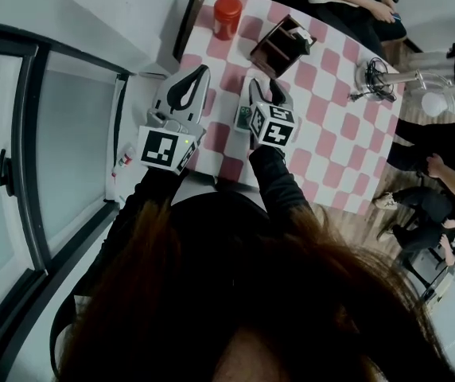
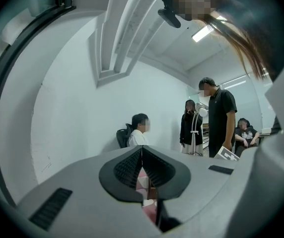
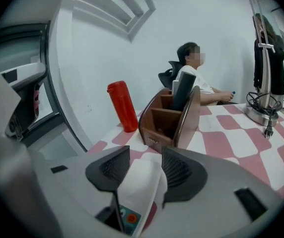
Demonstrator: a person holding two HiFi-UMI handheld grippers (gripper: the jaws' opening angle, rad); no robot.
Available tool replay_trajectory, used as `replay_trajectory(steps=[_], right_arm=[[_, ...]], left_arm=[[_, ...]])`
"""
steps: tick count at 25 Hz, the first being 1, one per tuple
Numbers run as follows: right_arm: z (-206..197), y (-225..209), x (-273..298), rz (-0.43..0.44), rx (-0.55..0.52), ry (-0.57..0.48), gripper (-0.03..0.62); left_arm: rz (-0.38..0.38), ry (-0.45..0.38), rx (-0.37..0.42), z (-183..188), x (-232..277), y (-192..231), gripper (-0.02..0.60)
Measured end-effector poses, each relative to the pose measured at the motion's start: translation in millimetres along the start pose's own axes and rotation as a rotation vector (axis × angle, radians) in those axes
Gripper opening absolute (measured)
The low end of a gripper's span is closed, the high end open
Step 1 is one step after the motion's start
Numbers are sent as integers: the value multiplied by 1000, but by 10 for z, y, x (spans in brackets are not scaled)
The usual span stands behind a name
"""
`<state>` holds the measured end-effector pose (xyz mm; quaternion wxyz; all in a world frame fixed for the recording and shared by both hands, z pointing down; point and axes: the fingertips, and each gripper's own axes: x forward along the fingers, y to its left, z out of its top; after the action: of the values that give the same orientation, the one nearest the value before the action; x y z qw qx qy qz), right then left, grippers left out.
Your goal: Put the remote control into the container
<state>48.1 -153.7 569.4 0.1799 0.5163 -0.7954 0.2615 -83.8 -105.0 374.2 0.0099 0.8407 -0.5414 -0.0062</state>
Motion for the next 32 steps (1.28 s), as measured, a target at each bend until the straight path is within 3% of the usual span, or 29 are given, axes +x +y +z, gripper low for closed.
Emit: replay_trajectory(steps=[13, 26, 32], right_arm=[[-261, -5, 403, -55, -19, 143, 238], [-347, 343, 590, 31, -297, 278, 267], [-389, 356, 639, 78, -303, 310, 272]], left_arm=[[-2, 47, -17, -163, 71, 62, 9], [7, 57, -29, -229, 74, 57, 9], [21, 55, -35, -230, 48, 102, 9]])
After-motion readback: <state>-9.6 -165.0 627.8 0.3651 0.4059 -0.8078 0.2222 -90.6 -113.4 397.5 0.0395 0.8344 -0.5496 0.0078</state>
